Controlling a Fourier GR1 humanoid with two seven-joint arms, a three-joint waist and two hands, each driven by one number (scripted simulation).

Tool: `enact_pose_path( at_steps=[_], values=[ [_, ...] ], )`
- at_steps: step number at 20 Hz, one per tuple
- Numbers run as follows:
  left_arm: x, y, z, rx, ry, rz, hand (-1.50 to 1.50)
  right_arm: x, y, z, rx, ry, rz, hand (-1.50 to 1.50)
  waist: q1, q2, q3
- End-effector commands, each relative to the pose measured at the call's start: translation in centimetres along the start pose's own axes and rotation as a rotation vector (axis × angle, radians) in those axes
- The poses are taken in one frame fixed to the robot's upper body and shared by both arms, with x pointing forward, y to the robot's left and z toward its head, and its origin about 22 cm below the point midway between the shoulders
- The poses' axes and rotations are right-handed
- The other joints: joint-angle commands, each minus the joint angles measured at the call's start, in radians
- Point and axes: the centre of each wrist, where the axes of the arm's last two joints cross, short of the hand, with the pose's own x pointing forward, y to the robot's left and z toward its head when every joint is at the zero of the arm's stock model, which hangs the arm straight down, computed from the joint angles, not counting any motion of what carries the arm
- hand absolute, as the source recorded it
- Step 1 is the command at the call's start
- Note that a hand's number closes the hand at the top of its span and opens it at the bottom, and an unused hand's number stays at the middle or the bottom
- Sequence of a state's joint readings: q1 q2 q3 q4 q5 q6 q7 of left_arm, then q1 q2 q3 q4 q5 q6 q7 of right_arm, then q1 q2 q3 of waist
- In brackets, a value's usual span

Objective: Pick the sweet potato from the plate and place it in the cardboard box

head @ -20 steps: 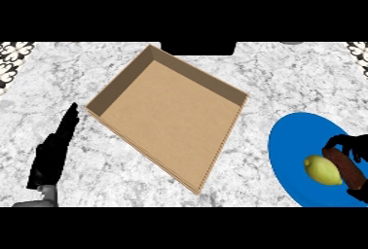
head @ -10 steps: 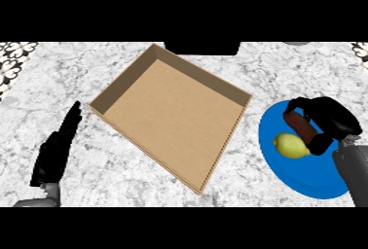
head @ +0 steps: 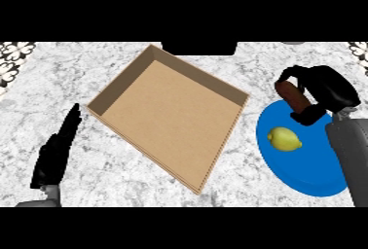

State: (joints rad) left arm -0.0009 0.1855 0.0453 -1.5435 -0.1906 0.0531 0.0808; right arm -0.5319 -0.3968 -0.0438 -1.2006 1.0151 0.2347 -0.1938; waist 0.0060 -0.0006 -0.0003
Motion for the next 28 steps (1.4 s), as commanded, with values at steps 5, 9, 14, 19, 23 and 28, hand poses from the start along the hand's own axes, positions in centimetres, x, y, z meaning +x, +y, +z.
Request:
enact_pose_path(
  at_steps=[5, 9, 14, 19, 23, 28],
  values=[
    [0.0, 1.0, 0.1, 0.015, 0.014, -0.006, 0.0, 4.5, -4.1, -0.7, -0.172, -0.318, -0.378, 1.5, -0.014, -0.008, 0.0],
    [0.6, 0.0, -0.9, 0.019, 0.001, 0.009, 0.0, 6.6, -6.9, 0.6, -0.185, -0.411, -0.433, 1.5, -0.017, -0.005, 0.0],
    [-0.8, -0.5, 0.7, -0.019, 0.015, -0.001, 0.0, 12.2, -9.1, -1.1, -0.159, -0.43, -0.468, 1.5, -0.001, -0.001, 0.0],
    [-1.2, -1.4, 1.1, -0.001, -0.005, -0.007, 0.0, 15.8, -10.7, -2.3, -0.142, -0.403, -0.464, 1.5, 0.002, 0.0, 0.0],
    [-0.2, 0.3, 0.4, -0.009, 0.003, -0.003, 0.0, 21.3, -10.6, -4.1, -0.14, -0.396, -0.445, 1.5, 0.008, 0.001, 0.0],
    [-1.6, 0.6, 0.5, -0.016, 0.0, -0.011, 0.0, 23.3, -9.8, -6.2, -0.051, -0.368, -0.443, 1.5, 0.008, 0.002, 0.0]
  ],
)
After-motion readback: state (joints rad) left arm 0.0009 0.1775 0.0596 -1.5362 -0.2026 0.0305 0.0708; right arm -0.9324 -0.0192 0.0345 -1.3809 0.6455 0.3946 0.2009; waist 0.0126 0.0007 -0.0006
